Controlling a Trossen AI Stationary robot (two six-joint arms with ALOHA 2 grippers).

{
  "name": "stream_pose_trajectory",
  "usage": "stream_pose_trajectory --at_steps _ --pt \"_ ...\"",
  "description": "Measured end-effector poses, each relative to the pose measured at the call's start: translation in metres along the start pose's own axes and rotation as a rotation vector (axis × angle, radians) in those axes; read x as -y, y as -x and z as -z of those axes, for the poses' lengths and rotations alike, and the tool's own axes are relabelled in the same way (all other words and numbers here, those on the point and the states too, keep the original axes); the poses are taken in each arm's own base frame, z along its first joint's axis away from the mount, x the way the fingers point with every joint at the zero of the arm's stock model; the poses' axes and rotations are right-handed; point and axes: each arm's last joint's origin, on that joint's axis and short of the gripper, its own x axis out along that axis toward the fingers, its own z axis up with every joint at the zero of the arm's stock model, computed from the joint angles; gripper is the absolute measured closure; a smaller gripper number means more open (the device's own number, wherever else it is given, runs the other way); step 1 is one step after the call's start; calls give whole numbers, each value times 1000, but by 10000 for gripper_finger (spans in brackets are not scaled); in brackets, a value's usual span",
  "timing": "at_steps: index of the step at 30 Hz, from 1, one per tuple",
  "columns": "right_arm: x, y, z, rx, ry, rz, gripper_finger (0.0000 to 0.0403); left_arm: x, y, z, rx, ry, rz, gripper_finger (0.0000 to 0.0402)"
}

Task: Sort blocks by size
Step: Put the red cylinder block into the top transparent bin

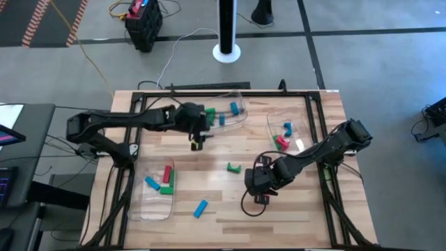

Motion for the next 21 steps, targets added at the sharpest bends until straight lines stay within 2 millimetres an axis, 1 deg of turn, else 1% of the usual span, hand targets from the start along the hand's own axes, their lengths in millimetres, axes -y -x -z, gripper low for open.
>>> stream_pose_trajectory --at_steps 5,9,15,18,21 --pt "3 -10 9 -37 -43 20 214 31 1 -2 -47 -53 101 191" --pt "5 -16 15 -57 -94 29 195 51 3 -6 -44 -65 153 191" --pt "3 -29 26 -93 -165 -22 180 75 5 -12 -7 -94 208 191" --pt "-1 -31 31 -105 -197 -39 179 83 3 -8 4 -107 224 191" --pt "-5 -30 33 -105 -217 -45 179 87 0 -2 7 -106 227 191"
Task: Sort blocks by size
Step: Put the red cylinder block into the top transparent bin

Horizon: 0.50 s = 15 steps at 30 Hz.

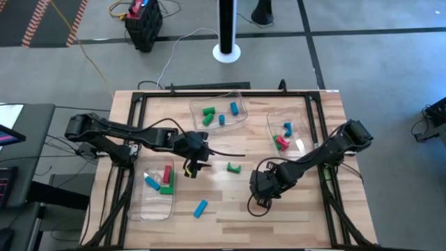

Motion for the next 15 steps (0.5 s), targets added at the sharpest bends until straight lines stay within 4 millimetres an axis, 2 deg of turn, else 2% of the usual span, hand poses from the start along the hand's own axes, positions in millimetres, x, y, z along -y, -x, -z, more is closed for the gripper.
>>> stream_pose_trajectory --at_steps 8,15 --pt "-6 -1 2 9 -66 -16 179 6 -11 19 20 48 19 191" --pt "-5 -19 1 -28 -86 29 179 17 -19 33 58 66 48 191"
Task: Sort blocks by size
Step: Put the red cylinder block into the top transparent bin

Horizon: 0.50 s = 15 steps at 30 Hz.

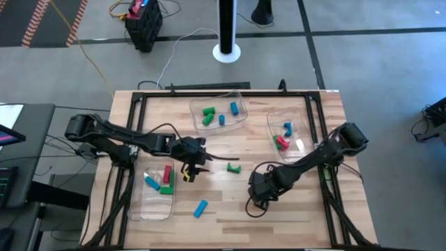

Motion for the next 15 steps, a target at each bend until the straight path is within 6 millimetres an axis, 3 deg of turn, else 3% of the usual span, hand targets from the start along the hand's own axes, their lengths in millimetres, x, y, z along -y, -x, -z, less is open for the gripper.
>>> stream_pose_trajectory --at_steps 15 --pt "2 -26 -2 -70 11 51 194 16 -3 3 54 -33 29 191"
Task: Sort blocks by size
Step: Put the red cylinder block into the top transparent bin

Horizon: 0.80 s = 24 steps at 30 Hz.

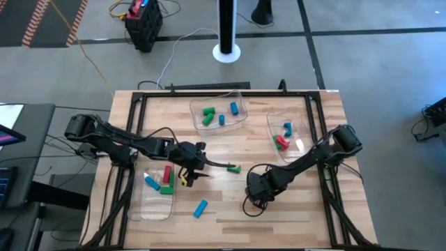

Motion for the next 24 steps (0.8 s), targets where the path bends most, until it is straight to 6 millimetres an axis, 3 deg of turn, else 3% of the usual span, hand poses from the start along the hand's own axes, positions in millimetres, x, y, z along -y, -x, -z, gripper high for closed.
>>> stream_pose_trajectory --at_steps 10,24 --pt "0 1 0 8 21 0 239 0 0 -2 20 -9 -4 191" --pt "0 1 -8 49 73 -34 237 -1 0 -3 29 -17 -11 191"
